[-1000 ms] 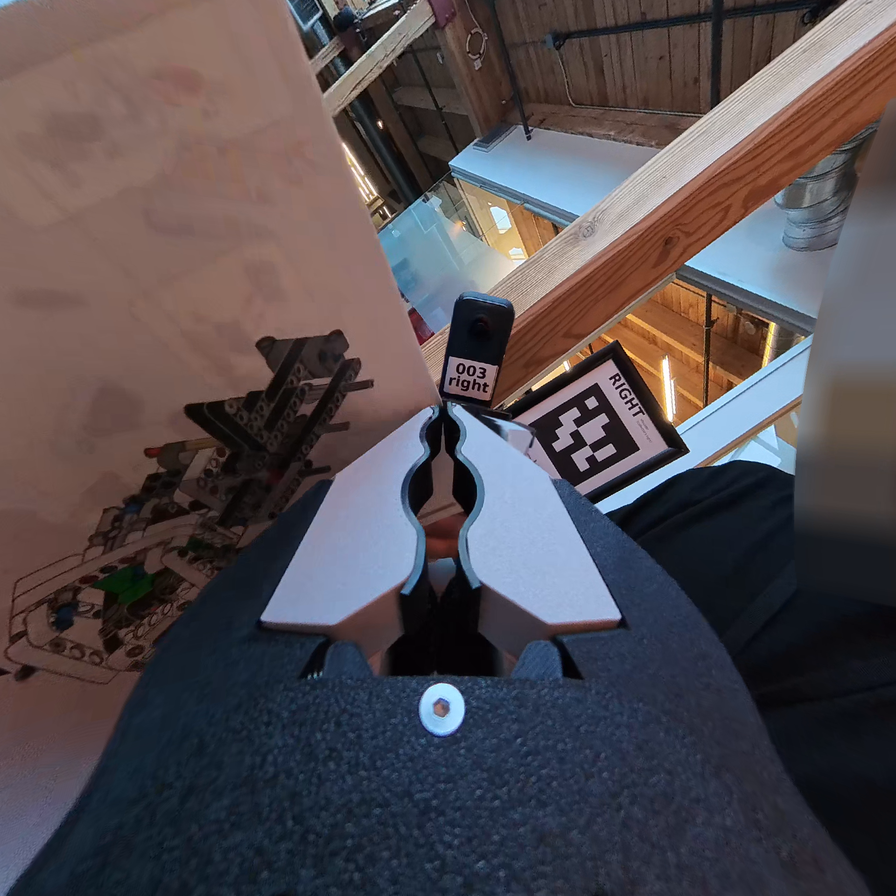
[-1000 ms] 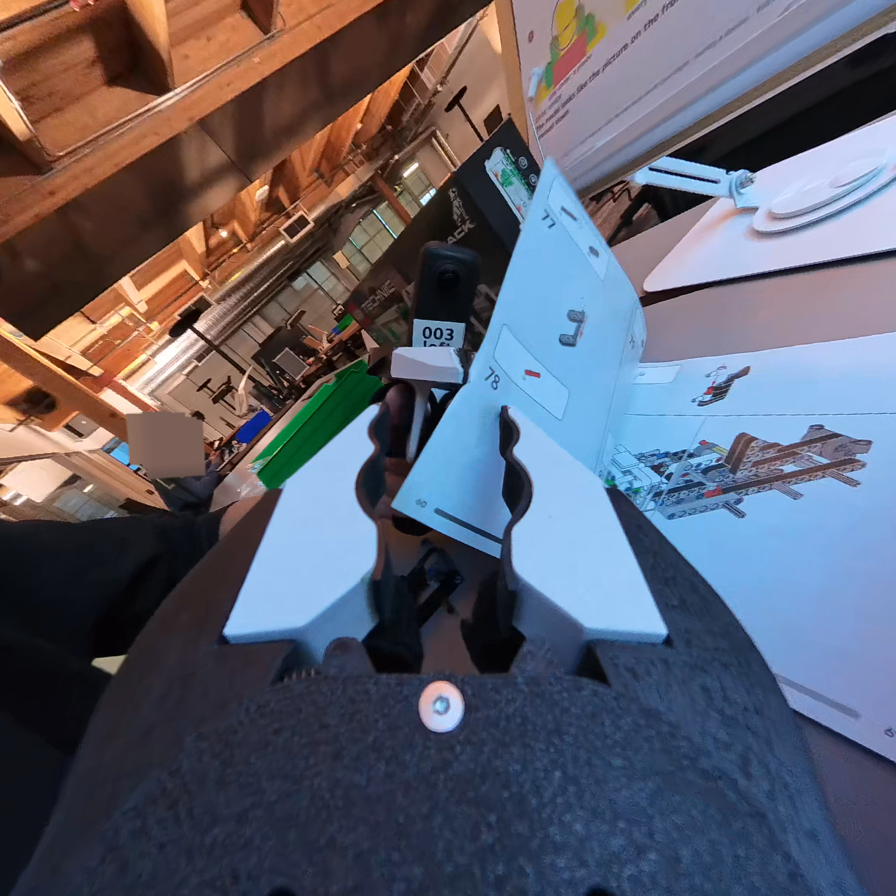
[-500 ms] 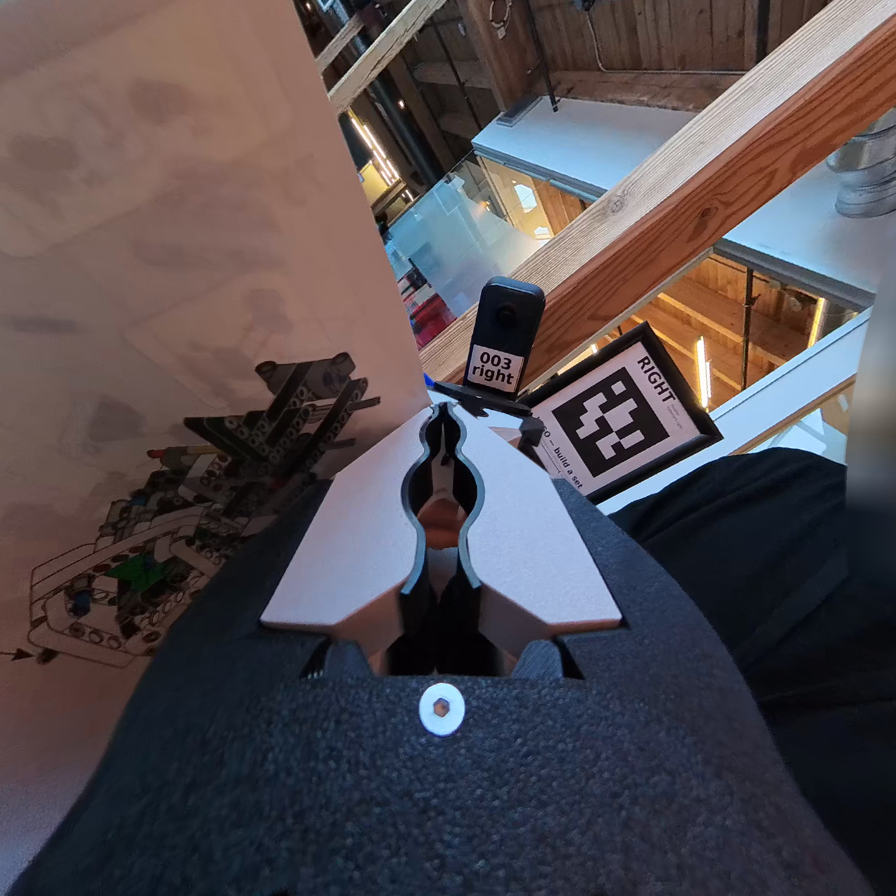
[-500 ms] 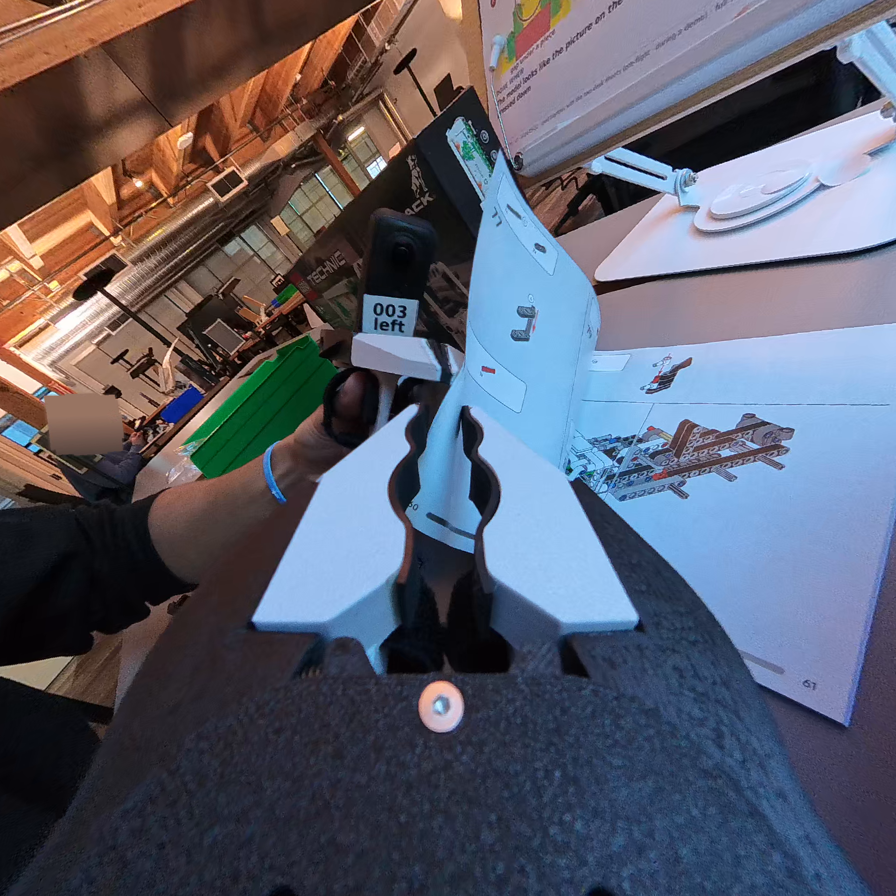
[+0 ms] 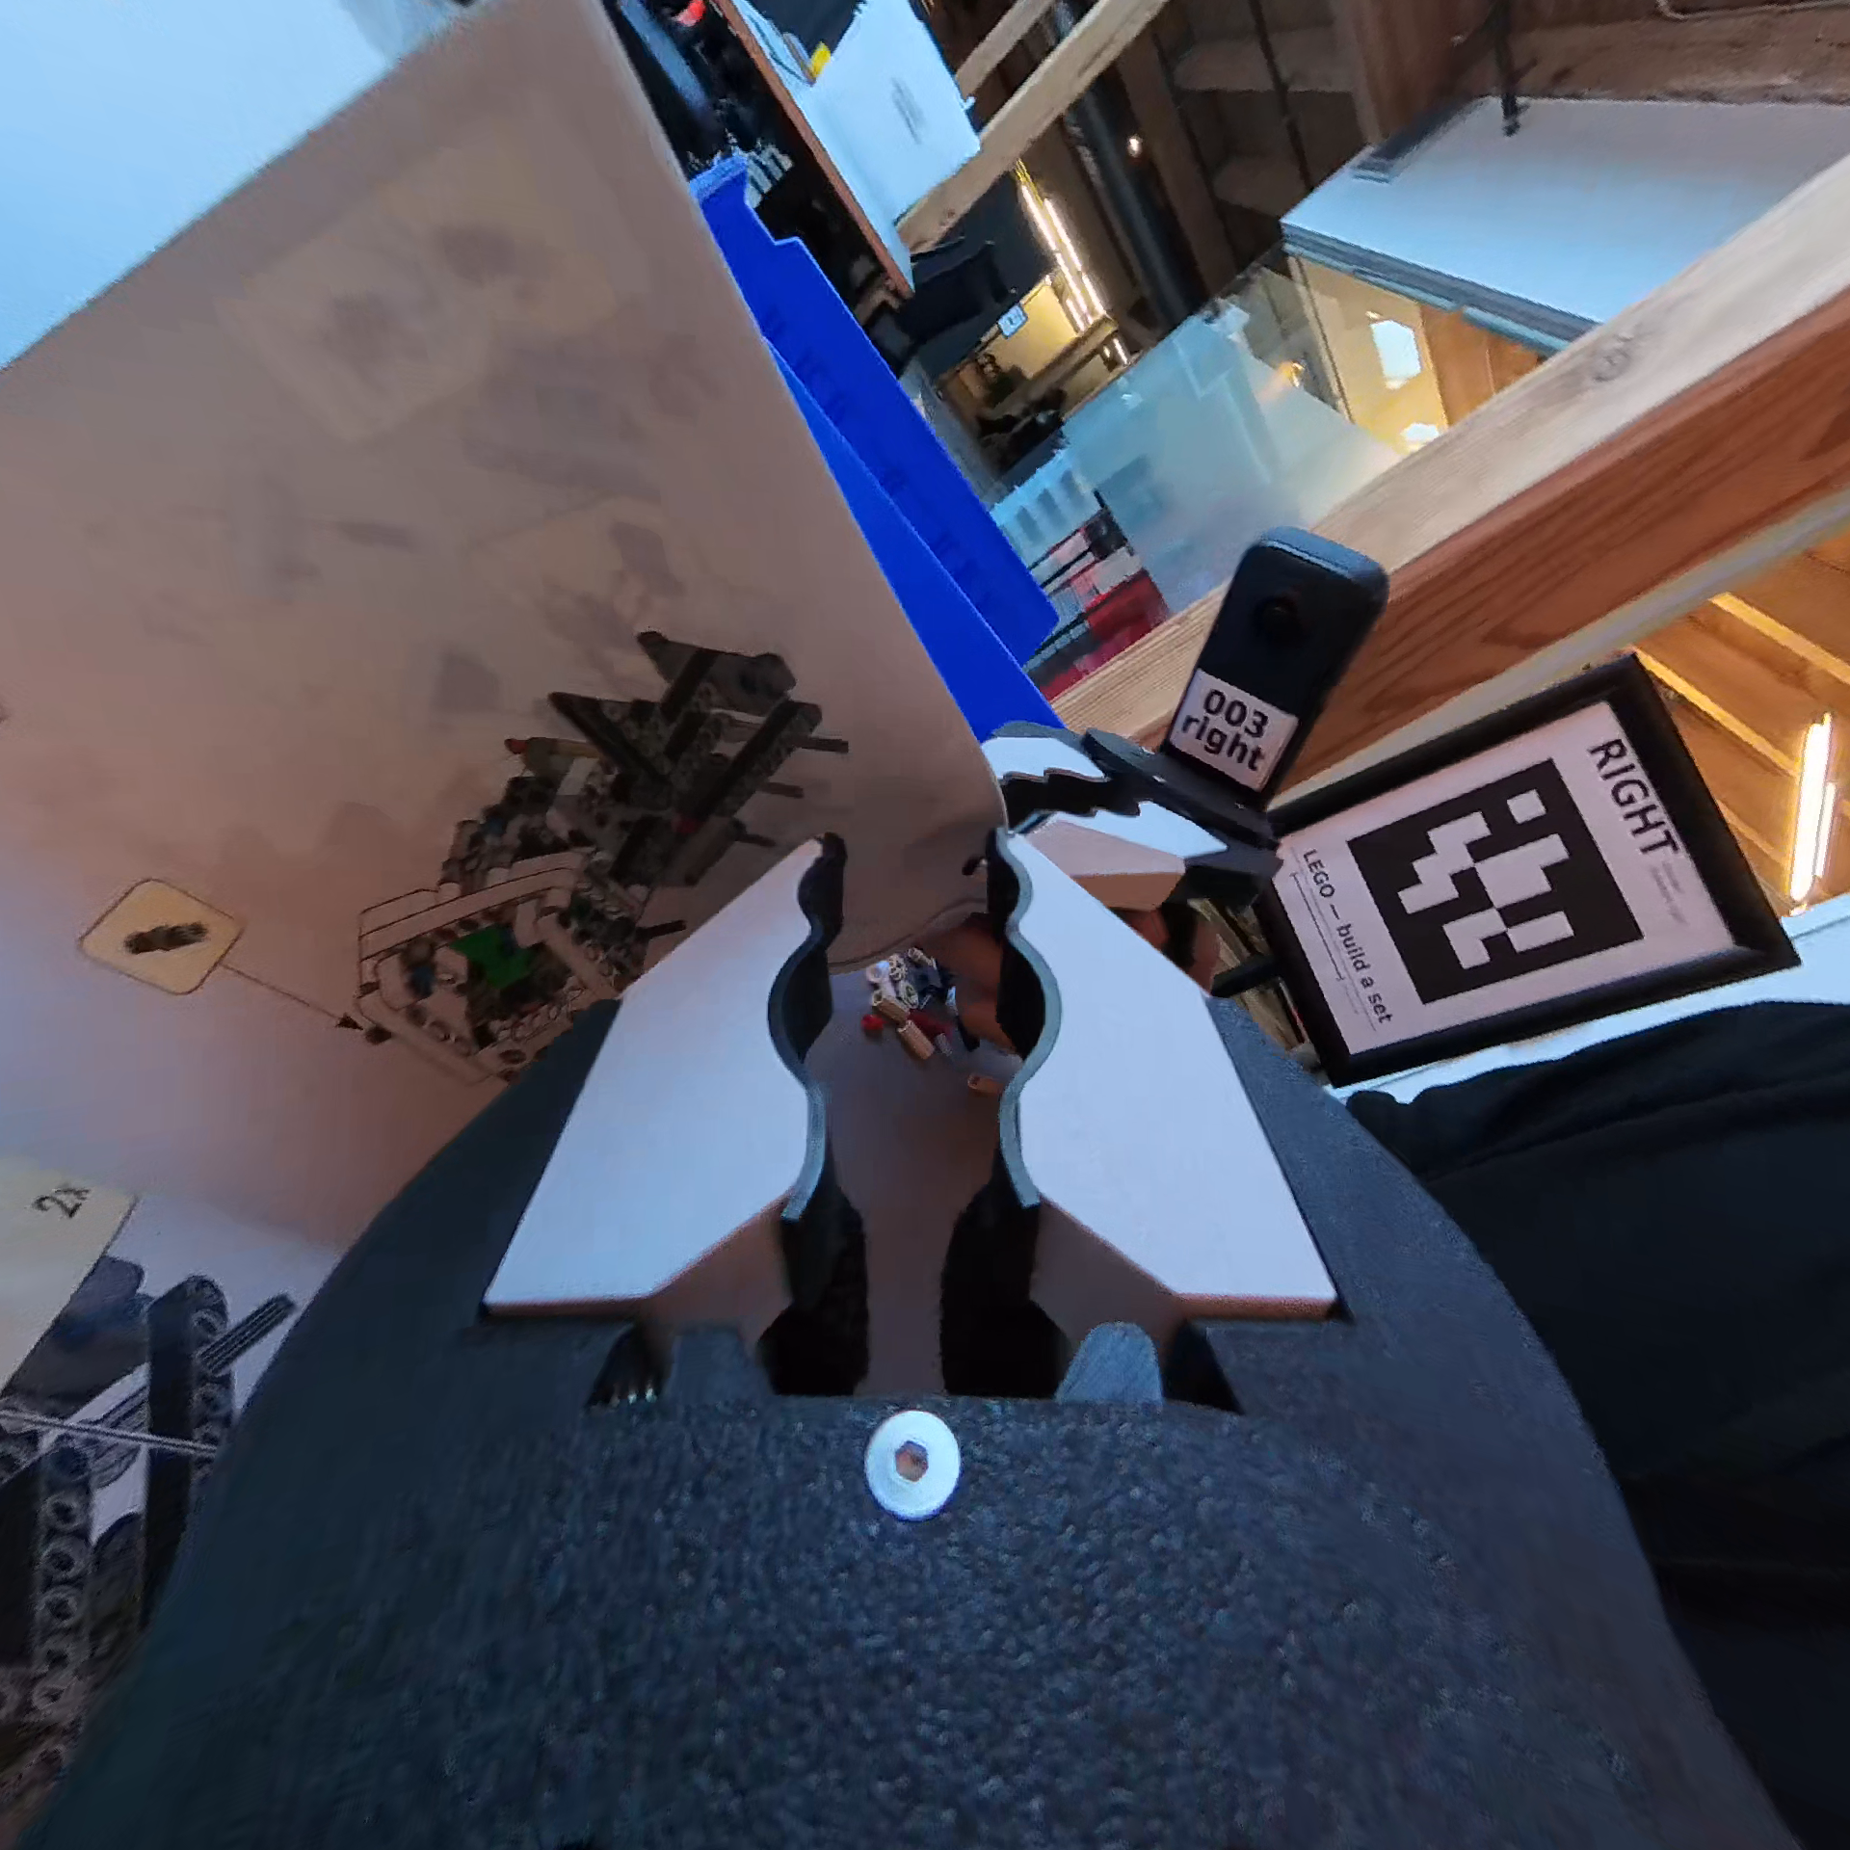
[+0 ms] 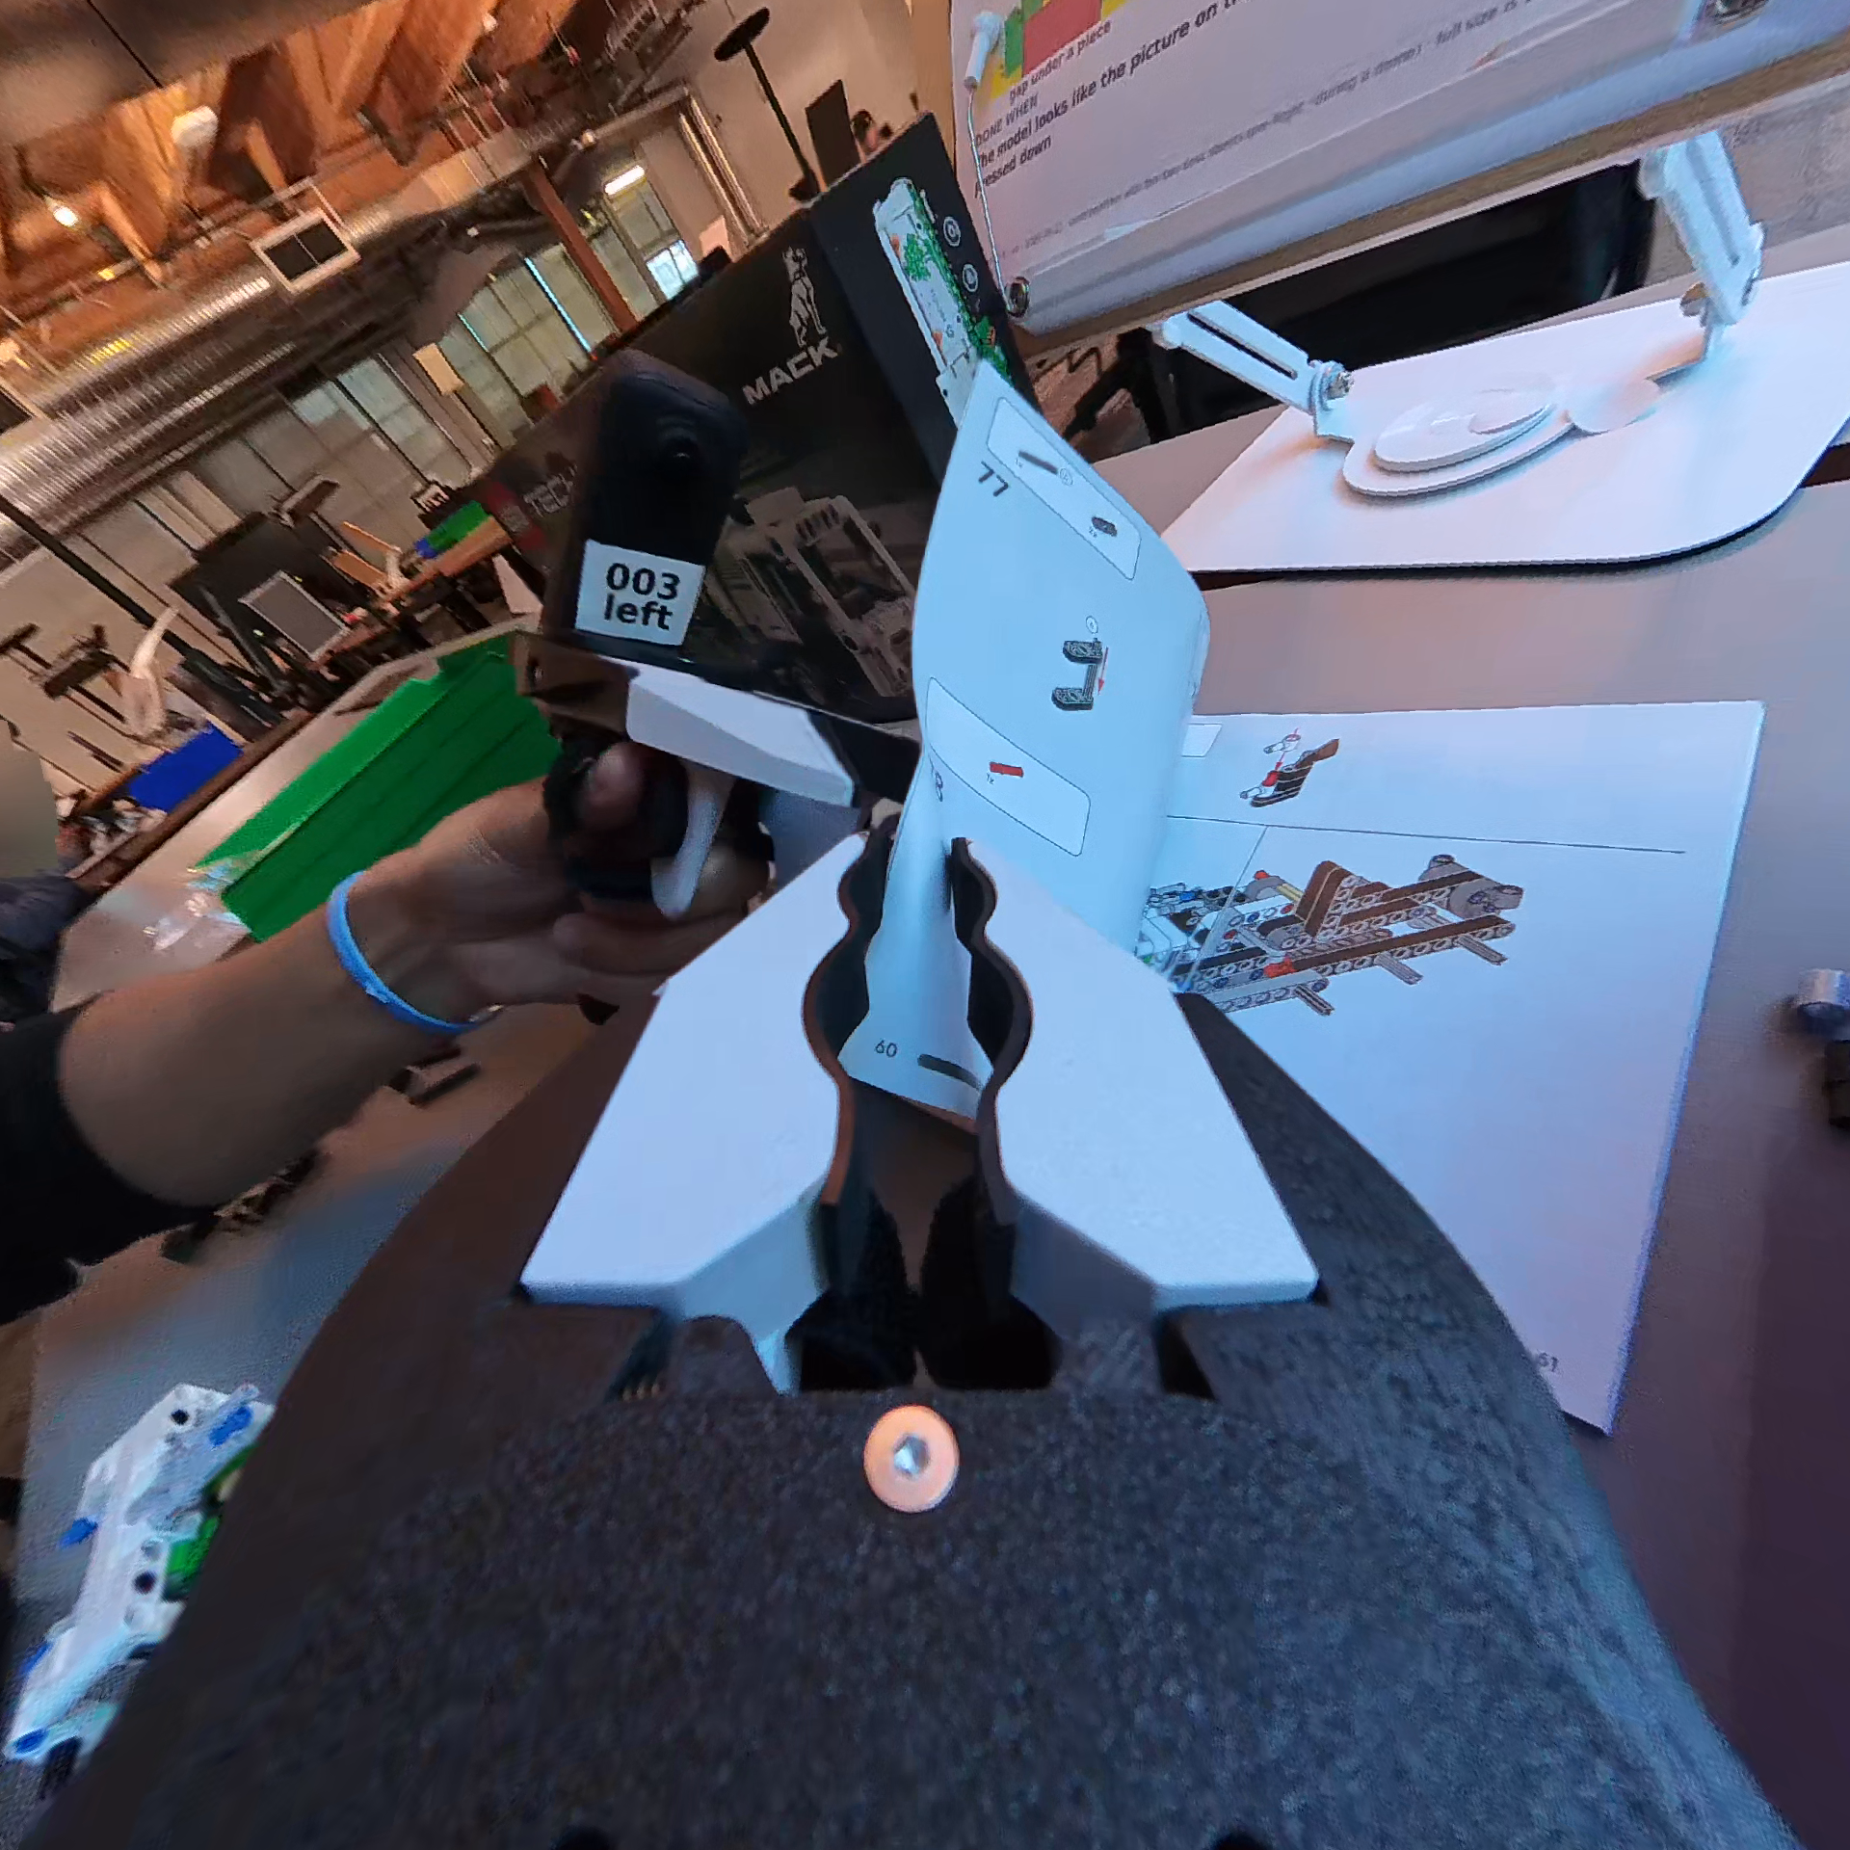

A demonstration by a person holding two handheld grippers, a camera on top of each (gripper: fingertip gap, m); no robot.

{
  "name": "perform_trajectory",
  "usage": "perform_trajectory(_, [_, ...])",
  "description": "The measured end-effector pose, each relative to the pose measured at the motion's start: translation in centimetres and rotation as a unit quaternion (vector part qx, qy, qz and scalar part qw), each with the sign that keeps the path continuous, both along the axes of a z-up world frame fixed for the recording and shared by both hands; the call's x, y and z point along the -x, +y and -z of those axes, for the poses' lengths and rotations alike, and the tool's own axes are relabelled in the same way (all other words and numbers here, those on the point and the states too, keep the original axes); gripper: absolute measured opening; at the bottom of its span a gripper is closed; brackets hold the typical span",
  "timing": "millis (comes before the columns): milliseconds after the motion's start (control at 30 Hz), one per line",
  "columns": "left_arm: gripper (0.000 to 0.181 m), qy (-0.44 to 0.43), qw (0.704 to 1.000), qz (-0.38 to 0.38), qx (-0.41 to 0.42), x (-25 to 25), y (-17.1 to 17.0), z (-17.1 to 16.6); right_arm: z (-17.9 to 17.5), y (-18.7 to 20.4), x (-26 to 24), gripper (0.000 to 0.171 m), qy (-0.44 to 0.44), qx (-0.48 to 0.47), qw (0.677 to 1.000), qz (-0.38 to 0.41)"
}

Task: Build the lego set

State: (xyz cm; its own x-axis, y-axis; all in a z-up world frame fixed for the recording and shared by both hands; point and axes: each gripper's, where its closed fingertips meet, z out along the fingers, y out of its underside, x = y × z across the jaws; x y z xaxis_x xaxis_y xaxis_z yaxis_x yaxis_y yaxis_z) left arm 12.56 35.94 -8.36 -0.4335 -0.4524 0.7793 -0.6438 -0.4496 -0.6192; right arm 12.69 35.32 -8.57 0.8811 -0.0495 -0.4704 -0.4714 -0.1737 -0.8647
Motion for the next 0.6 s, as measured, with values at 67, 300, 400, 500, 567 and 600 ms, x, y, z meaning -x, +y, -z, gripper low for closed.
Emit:
perform_trajectory(67, [0.029, 0.015, 1.000, -0.006, 0.010, -0.3, 0.1, 0.1, 0.2, 0.0, 0.0, 0.012, -0.017, 0.008, 1.000, 0.006])
perform_trajectory(300, [0.029, 0.037, 0.999, 0.009, 0.007, -0.5, -0.9, 0.3, 0.9, 0.2, -0.2, 0.012, -0.088, 0.041, 0.995, 0.028])
perform_trajectory(400, [0.024, 0.035, 0.999, 0.012, 0.002, -0.5, -1.0, 0.2, 1.0, 0.3, -0.1, 0.011, -0.108, 0.048, 0.992, 0.032])
perform_trajectory(500, [0.021, 0.035, 0.999, 0.012, 0.006, -0.5, -1.0, 0.0, 0.8, 0.3, 0.0, 0.011, -0.108, 0.046, 0.993, 0.031])
perform_trajectory(567, [0.020, 0.034, 0.999, 0.016, 0.010, -0.5, -1.2, 0.0, 0.8, 0.3, -0.1, 0.011, -0.107, 0.047, 0.993, 0.032])
perform_trajectory(600, [0.019, 0.034, 0.999, 0.017, 0.011, -0.4, -1.3, 0.0, 0.8, 0.2, -0.1, 0.011, -0.108, 0.047, 0.993, 0.032])
